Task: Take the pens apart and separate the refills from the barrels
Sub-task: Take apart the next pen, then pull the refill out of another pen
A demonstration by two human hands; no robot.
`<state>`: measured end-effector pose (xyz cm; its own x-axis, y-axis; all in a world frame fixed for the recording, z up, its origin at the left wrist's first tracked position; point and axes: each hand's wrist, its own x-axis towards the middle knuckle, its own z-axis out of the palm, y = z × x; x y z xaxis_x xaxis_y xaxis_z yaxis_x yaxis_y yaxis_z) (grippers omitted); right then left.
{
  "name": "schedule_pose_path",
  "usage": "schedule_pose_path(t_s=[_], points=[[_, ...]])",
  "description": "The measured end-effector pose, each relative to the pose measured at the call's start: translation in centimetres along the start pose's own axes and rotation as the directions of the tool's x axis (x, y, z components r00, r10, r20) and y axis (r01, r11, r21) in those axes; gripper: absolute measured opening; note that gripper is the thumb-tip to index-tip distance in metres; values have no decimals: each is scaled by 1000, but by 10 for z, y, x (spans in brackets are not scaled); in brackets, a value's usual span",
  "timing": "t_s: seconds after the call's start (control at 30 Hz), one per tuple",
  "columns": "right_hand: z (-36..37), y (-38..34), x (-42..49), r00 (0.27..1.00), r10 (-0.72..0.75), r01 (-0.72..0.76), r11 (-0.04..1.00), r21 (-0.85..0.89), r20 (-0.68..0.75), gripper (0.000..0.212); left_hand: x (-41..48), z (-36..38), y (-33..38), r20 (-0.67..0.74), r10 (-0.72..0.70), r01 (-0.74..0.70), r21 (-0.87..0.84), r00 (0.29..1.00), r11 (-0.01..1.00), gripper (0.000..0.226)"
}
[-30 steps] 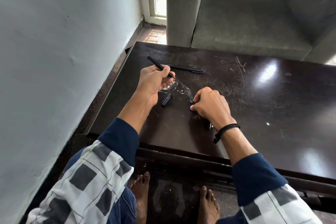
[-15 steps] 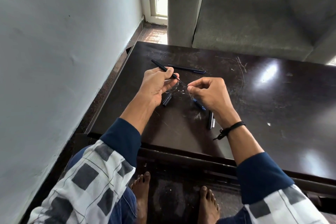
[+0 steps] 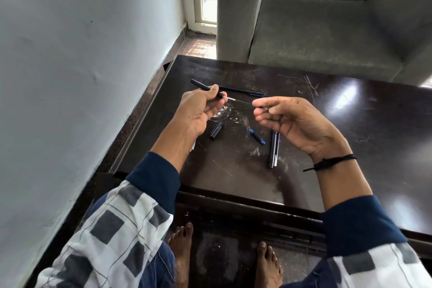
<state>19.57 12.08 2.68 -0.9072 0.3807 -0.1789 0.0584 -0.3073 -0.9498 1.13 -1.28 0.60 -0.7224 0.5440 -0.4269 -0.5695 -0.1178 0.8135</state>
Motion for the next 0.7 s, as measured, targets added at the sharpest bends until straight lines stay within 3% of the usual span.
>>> schedule_pose_path(t_s=[0.1, 0.27, 0.43, 0.57, 0.7], points=[[-9, -4, -4, 999, -41, 41, 999, 18, -7, 40, 0, -3, 2, 0, -21, 21, -47, 1000, 999, 7], [-22, -9, -5, 961, -111, 139, 986, 95, -252, 16, 1, -3, 3, -13, 48, -48, 25, 999, 999, 6], [-27, -7, -2, 877, -134, 179, 982, 56, -462, 13, -1, -2, 3, 12, 120, -120, 121, 993, 985, 4], [-37, 3, 5, 790, -112, 5, 984, -176, -603, 9, -2, -1, 3, 16, 120, -121, 127, 993, 985, 4], [-48, 25, 15, 709, -184, -197, 875, -441, -681, 19, -3, -1, 7, 11, 139, -139, 118, 990, 983, 4]])
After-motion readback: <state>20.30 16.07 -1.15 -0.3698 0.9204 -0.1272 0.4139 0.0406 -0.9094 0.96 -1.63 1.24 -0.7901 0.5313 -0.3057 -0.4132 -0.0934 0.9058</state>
